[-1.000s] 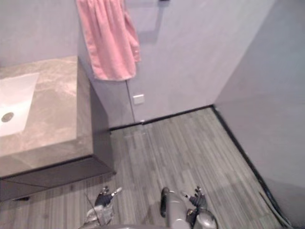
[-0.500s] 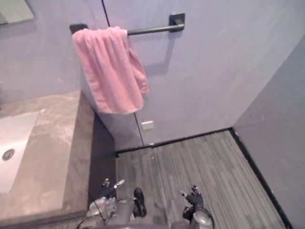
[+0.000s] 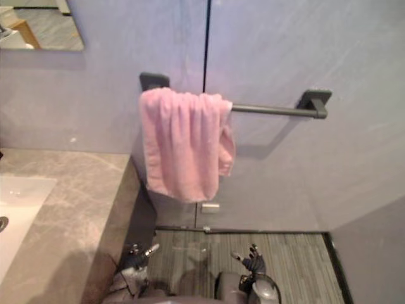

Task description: Organize washtable

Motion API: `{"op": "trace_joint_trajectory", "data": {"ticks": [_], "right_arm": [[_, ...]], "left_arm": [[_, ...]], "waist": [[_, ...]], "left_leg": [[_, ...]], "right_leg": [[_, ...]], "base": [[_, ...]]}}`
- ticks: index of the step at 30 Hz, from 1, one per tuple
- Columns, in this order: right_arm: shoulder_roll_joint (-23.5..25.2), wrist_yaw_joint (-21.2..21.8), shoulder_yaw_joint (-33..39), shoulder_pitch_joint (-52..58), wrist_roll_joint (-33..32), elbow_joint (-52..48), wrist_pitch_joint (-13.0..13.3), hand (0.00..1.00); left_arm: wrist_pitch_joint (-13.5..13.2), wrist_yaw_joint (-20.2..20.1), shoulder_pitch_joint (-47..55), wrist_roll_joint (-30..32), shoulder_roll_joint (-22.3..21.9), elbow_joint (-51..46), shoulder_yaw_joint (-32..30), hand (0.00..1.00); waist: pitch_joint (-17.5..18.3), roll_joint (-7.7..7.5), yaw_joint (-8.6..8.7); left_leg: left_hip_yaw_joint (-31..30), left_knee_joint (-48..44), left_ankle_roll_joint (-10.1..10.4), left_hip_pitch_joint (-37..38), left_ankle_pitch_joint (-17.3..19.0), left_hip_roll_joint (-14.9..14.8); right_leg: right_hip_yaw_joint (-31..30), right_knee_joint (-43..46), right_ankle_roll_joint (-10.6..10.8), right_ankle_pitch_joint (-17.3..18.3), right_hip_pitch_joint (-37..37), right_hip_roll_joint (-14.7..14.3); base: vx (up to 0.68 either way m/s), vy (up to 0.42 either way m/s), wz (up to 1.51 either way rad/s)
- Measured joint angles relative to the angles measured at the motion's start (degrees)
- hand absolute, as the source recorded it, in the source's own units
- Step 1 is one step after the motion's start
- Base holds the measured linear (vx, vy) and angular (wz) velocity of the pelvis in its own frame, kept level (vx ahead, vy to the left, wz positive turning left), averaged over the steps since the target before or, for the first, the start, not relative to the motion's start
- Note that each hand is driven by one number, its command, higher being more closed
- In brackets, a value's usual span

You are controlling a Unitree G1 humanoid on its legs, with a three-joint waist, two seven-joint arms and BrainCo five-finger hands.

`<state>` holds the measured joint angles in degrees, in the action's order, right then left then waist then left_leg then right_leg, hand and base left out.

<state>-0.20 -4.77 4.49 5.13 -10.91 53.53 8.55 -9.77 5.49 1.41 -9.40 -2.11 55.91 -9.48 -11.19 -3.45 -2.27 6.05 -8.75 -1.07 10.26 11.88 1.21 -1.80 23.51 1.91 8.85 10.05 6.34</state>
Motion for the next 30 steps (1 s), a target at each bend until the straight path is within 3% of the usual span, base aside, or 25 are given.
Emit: {"op": "trace_joint_trajectory", "data": {"ticks": [1,3,5,8,11,13,14,16,20,25,30], "right_arm": [[0.13,0.00,0.16,0.05,-0.10,0.06,-0.04,0.00],[-1.20,-0.01,0.84,0.37,-0.22,-0.66,0.09,0.00],[-1.29,-0.04,2.44,0.29,-0.42,-0.92,0.08,0.00],[-1.52,-0.22,3.05,0.50,-1.71,-0.87,-0.06,0.00],[-1.44,-0.28,3.48,1.67,-2.08,-1.21,-0.04,0.00],[-1.58,-0.40,3.79,2.48,-2.11,-1.05,-0.11,0.00],[-1.83,-0.51,3.97,2.93,-2.46,-1.13,-0.06,0.00],[-1.22,-0.62,3.91,3.17,-2.53,-1.00,-0.11,0.00],[-0.22,-1.29,3.41,3.67,-2.55,-1.15,0.04,0.00],[-0.42,-1.55,3.36,4.24,-2.52,-1.15,0.12,0.00],[-0.49,-2.58,2.12,5.64,-2.45,-3.46,0.35,0.00]], "left_arm": [[0.00,-0.05,-0.29,0.00,-0.19,0.34,-0.22,0.00],[0.01,-0.24,0.06,0.67,-1.75,0.48,-0.20,0.00],[0.12,-0.40,-0.38,1.29,-2.34,0.54,0.00,0.00],[0.39,-0.26,-0.63,1.66,-2.32,-0.23,0.51,0.00],[0.44,-0.12,-0.35,1.65,-2.18,-0.55,2.68,0.00],[0.44,0.01,-0.16,1.62,-2.11,-0.96,3.10,0.00],[0.42,0.18,-0.04,1.53,-2.17,-1.18,3.12,0.00],[0.31,1.46,0.12,1.19,-2.08,-1.43,2.81,0.00],[0.33,2.30,0.35,1.12,-1.84,-1.53,5.32,0.00],[0.12,2.78,2.62,1.10,-1.96,-4.43,8.02,0.00],[-0.09,4.68,7.00,1.10,-1.01,-14.52,14.09,0.00]], "waist": [[0.35,-0.36,-0.12],[0.77,2.68,0.21],[0.26,3.78,1.12],[-0.66,3.66,1.06],[-0.73,3.74,1.29],[-0.62,3.96,1.35],[-0.34,4.51,1.18],[0.01,3.86,0.62],[1.16,2.49,1.21],[1.78,3.05,1.18],[2.17,3.12,1.15]], "left_leg": [[-1.37,-1.96,1.32,0.10,1.85,-0.49],[-2.37,-4.77,3.27,-0.74,3.27,-3.76],[-2.95,-11.26,3.96,-3.20,3.67,-5.52],[0.23,-29.07,5.83,-10.00,2.98,-10.11],[5.04,-24.61,5.69,-10.90,3.00,-12.53],[5.22,-16.88,5.67,-11.36,2.35,-11.88],[4.76,-11.96,5.43,-10.94,-2.03,-11.11],[5.97,-10.38,5.75,-9.36,-2.43,-10.26],[6.81,-7.58,4.80,-7.85,-2.96,-8.11],[6.66,-2.60,4.42,-4.40,-4.64,-6.42],[4.92,1.44,4.86,-3.45,-7.51,-5.81]], "right_leg": [[0.47,1.47,1.67,-1.65,-0.25,0.37],[3.89,0.99,0.13,0.32,-1.95,-1.52],[6.24,1.25,-1.12,1.92,-3.39,-2.23],[8.06,0.24,-3.18,3.41,-8.22,-3.62],[7.80,-1.80,-3.28,3.96,-11.36,-4.16],[7.65,-1.86,-2.75,4.28,-11.31,-4.26],[6.86,-1.04,-2.15,4.80,-10.69,-4.89],[4.72,-0.82,-1.63,5.08,-10.98,-4.21],[4.37,-2.01,-0.89,4.97,-11.53,-2.35],[4.96,-4.30,-0.27,4.89,-14.17,-1.28],[6.79,-4.87,-0.20,4.81,-14.35,-1.20]], "base": [[0.33,-0.334,0.63],[0.26,-0.284,0.54],[0.24,-0.297,0.57],[0.13,-0.217,0.25],[0.07,-0.115,-0.11],[0.06,0.020,-0.08],[0.08,0.085,-0.27],[0.09,0.117,-0.40],[0.09,0.107,-0.04],[0.01,0.034,0.09],[0.02,-0.042,0.19]]}}
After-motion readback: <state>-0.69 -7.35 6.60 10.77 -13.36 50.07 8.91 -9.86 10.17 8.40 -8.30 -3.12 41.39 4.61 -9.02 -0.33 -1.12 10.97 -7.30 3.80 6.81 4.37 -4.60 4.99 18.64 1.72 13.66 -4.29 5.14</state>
